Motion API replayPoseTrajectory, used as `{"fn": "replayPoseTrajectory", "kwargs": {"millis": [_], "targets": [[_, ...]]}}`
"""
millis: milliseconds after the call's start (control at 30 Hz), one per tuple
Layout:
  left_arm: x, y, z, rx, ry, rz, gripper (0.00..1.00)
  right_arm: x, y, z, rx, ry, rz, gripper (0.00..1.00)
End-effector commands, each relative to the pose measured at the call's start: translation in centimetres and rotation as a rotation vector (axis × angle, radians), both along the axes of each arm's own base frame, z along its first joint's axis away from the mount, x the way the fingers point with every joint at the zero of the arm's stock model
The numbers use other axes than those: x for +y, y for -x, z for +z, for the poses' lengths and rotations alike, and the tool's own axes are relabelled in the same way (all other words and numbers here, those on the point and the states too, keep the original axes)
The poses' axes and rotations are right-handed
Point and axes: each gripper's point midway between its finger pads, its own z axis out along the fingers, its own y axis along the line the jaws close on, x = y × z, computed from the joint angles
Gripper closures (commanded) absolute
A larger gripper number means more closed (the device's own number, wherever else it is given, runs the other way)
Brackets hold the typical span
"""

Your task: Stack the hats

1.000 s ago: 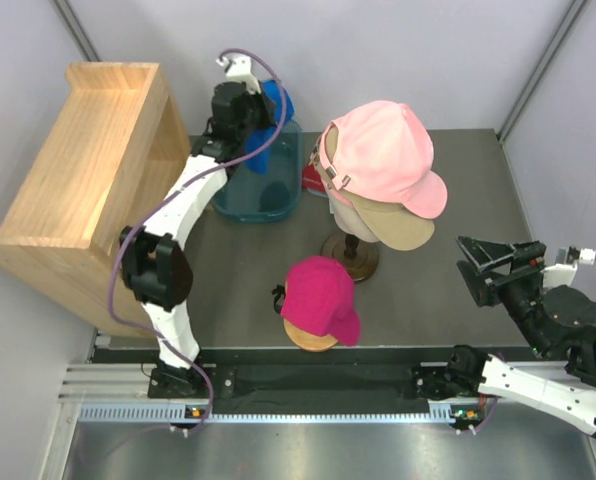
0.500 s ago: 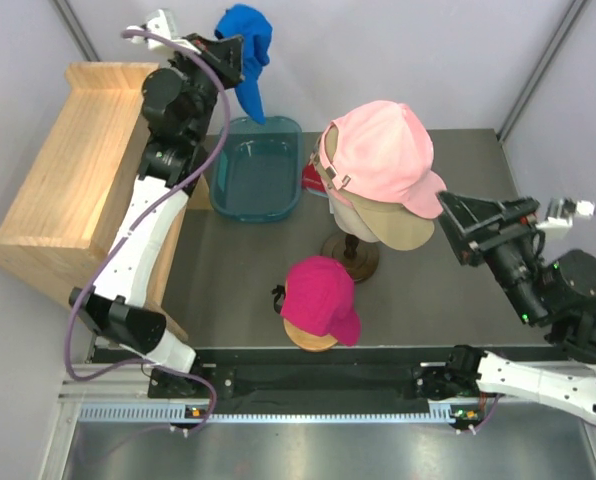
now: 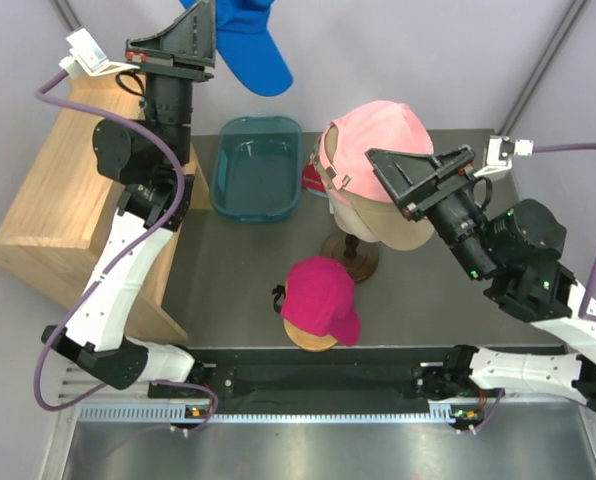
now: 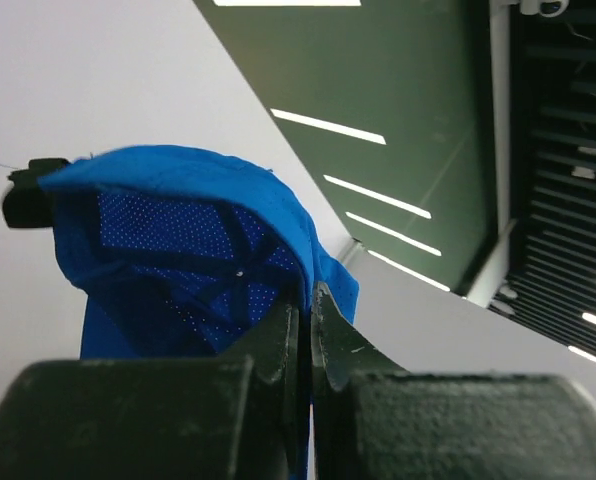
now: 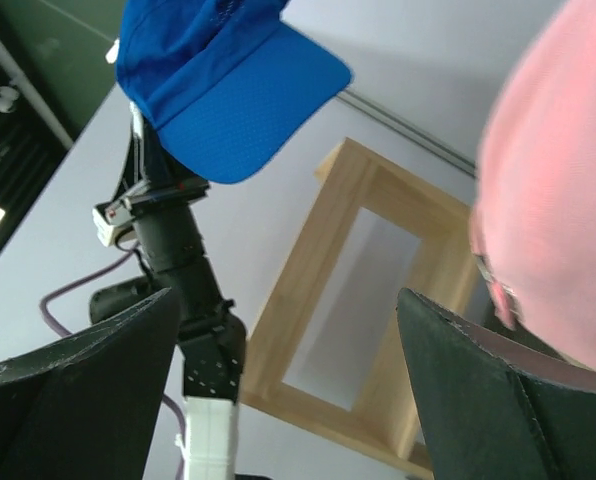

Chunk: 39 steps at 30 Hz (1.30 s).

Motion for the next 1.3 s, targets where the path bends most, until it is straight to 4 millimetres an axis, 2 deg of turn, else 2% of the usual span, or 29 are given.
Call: {"fn": "replayPoseTrajectory", "kwargs": {"millis": [0, 100, 167, 200, 267, 400, 533, 633, 700, 967, 1167, 1267], "targets": [[-2.0, 3.5, 2.6, -0.104, 0.091, -0.105, 1.00, 3.0, 1.5, 5.8, -0.133, -0.128, 0.138, 0.12], [-3.4, 4.8, 2.8, -0.112, 0.129, -0.166, 1.00, 4.4, 1.5, 7.5, -0.180, -0.183, 0.183, 0.11], [-4.1, 5.1, 2.7, -0.113, 0.141, -0.191, 1.00, 5.6, 1.3, 7.5, -0.179, -0.217, 0.223, 0.11], [-4.4, 5.7, 2.9, -0.116, 0.153, -0.218, 1.00, 5.6, 1.3, 8.3, -0.202, -0.257, 0.244, 0.11], [-5.1, 6.2, 3.0, -0.123, 0.156, -0.249, 1.00, 6.1, 1.1, 8.0, -0.195, -0.300, 0.268, 0.12], [-4.8, 7.5, 3.2, -0.127, 0.176, -0.281, 1.00, 5.5, 0.8, 8.5, -0.236, -0.359, 0.257, 0.12], [-4.1, 7.8, 2.5, -0.102, 0.198, -0.287, 1.00, 5.3, 0.1, 9.0, -0.280, -0.304, 0.199, 0.12], [-3.7, 8.2, 2.3, -0.104, 0.195, -0.284, 1.00, 4.8, -0.5, 9.0, -0.292, -0.323, 0.167, 0.13], [-3.6, 8.4, 2.1, -0.096, 0.199, -0.297, 1.00, 4.2, -0.8, 9.8, -0.308, -0.330, 0.148, 0.13], [-4.1, 8.9, 1.6, -0.093, 0.212, -0.361, 1.00, 4.3, -3.3, 9.5, -0.314, -0.322, 0.113, 0.14], [-4.8, 8.5, 0.6, -0.068, 0.200, -0.384, 1.00, 4.2, -3.7, 11.0, -0.351, -0.356, 0.130, 0.23], [-5.2, 8.2, -0.1, -0.051, 0.184, -0.387, 1.00, 3.7, -3.6, 12.0, -0.371, -0.395, 0.131, 0.36]]}}
